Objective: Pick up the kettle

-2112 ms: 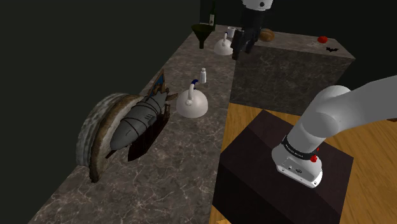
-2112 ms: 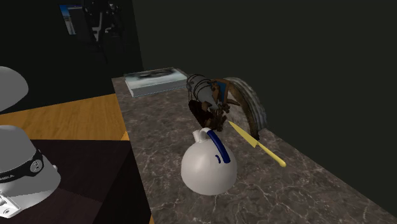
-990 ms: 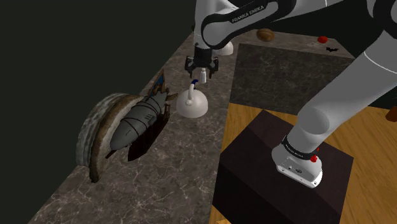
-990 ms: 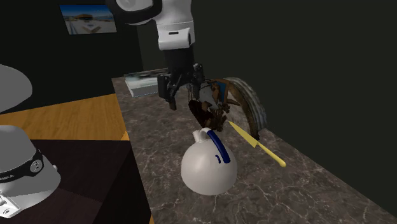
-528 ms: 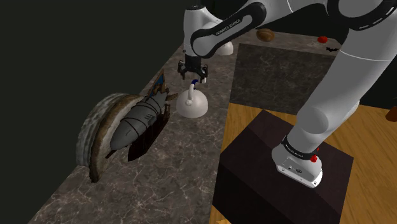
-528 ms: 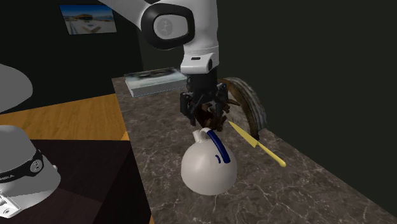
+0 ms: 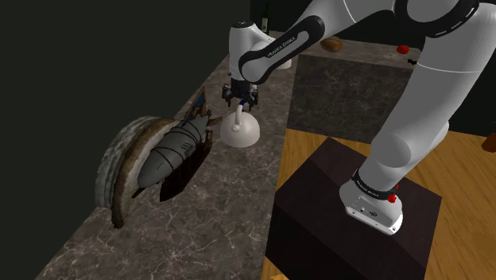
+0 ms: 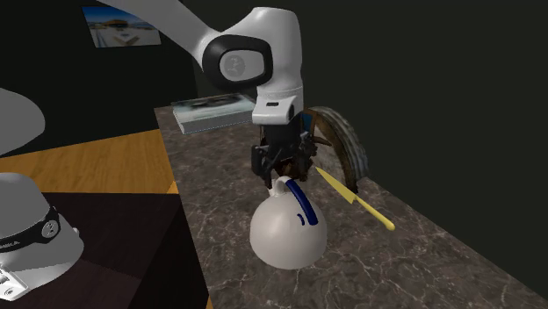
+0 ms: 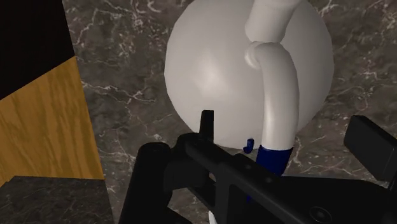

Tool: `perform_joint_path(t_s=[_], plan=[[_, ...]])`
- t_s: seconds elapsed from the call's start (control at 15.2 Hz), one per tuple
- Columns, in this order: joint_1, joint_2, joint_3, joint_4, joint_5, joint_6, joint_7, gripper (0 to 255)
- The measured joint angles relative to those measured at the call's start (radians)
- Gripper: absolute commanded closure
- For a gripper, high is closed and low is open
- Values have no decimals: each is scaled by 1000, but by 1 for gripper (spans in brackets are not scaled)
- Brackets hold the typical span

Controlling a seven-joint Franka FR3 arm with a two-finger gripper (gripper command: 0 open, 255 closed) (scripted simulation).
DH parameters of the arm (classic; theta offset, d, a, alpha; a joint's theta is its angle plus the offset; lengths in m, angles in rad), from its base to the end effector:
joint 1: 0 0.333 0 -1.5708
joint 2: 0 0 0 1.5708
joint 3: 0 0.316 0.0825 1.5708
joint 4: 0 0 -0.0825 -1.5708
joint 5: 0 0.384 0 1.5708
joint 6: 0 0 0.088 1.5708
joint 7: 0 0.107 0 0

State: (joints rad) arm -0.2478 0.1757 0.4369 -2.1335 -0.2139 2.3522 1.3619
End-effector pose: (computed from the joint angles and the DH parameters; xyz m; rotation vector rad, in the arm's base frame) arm 0.5598 0.1003 0.3384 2.7144 -1.5450 0.1617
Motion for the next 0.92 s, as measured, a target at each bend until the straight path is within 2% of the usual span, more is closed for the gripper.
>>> perform_joint_path(t_s=[0.66, 0.92], plan=[[1, 2, 0, -2, -3, 5, 3, 255], [-3, -22, 4, 10, 18, -30, -14, 255]])
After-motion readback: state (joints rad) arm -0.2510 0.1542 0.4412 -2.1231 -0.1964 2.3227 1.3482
